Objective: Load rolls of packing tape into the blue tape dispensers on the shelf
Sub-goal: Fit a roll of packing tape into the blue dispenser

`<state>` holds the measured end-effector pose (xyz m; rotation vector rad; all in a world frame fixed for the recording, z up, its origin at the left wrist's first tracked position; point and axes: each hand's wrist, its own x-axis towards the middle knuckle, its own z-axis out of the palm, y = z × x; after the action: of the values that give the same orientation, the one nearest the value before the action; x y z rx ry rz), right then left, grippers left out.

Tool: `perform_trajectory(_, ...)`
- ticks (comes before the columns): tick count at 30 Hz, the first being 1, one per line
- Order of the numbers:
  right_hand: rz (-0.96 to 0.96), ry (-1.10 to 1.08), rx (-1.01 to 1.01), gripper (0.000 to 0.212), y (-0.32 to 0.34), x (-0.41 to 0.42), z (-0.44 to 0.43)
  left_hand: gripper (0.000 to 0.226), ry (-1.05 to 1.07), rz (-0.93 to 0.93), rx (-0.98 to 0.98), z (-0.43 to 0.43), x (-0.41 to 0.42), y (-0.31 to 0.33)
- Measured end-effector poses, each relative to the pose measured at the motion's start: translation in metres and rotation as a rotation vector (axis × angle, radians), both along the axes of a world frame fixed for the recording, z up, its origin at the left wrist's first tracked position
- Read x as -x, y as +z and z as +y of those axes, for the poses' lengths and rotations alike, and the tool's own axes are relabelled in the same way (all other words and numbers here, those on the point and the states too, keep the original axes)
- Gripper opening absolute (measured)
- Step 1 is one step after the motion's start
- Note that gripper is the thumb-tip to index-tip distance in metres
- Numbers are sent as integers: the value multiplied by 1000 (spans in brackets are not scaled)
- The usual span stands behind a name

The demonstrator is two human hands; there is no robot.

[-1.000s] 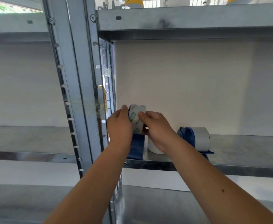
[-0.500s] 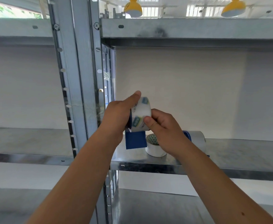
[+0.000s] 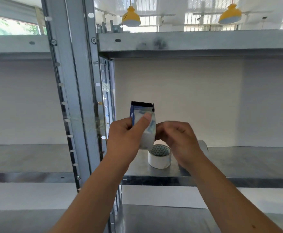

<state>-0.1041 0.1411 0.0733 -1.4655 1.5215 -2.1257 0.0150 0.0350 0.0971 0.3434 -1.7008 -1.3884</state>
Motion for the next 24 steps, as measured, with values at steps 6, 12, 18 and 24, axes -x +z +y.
perform_trajectory(6,-125,-19,-138,22,37,4,3,34,-25,20,201,1,-7,-18)
perform_trajectory(12,31,-129,-222,10,48,-6,-2,56,-41,118,297,-3,-13,-25)
perform_trajectory(18,107,-250,-269,14,57,-7,-4,42,-29,134,350,-5,-18,-28)
perform_trajectory(24,-219,-153,-413,20,66,-7,-9,13,-87,156,334,-4,-22,-33)
